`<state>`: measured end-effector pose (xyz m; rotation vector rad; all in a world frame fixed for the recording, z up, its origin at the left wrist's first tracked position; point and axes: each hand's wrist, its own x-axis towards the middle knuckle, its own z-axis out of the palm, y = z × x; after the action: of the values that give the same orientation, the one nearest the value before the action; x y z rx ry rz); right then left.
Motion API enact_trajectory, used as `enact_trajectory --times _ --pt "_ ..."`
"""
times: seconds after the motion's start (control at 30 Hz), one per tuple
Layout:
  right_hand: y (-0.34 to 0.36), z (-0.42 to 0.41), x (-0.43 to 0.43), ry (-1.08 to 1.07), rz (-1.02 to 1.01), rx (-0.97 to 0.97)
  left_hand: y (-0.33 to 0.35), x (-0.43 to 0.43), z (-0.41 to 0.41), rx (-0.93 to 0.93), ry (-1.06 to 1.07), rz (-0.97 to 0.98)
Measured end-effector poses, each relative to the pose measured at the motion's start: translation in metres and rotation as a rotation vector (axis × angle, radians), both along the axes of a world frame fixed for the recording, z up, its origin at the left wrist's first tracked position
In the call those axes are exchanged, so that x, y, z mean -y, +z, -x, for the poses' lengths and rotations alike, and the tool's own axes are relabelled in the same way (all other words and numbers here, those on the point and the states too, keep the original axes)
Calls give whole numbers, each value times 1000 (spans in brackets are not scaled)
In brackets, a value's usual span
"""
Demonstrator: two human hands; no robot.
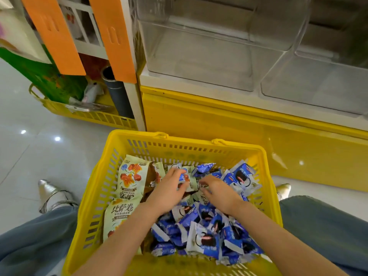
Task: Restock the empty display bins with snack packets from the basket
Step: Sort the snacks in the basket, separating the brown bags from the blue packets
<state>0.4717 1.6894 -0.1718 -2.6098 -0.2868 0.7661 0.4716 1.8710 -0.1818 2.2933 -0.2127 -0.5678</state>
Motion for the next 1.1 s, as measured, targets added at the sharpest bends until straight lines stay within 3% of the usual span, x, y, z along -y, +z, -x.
enact_trajectory --times 0.1,0.23,0.37,0.5,0.6,0.73,1.1 --pt "-24 -19 -7 -11 42 -130 -28 12 -32 -39 -40 -31" --pt "-45 -27 -8 65 160 -220 -66 14 -61 -61 -195 -263" --pt "-51 -34 -1 165 264 -193 -86 9 -72 64 -298 -431" --pt "-54 -34 -1 335 409 -109 -92 14 -67 154 -280 -466" --pt "-53 -34 0 346 436 -79 -96 19 -61 201 -235 -459" --pt "-44 -29 11 285 312 9 -99 16 -60 223 -186 -379" --pt "4 -19 50 -326 -255 156 -73 13 -53 304 -136 -202"
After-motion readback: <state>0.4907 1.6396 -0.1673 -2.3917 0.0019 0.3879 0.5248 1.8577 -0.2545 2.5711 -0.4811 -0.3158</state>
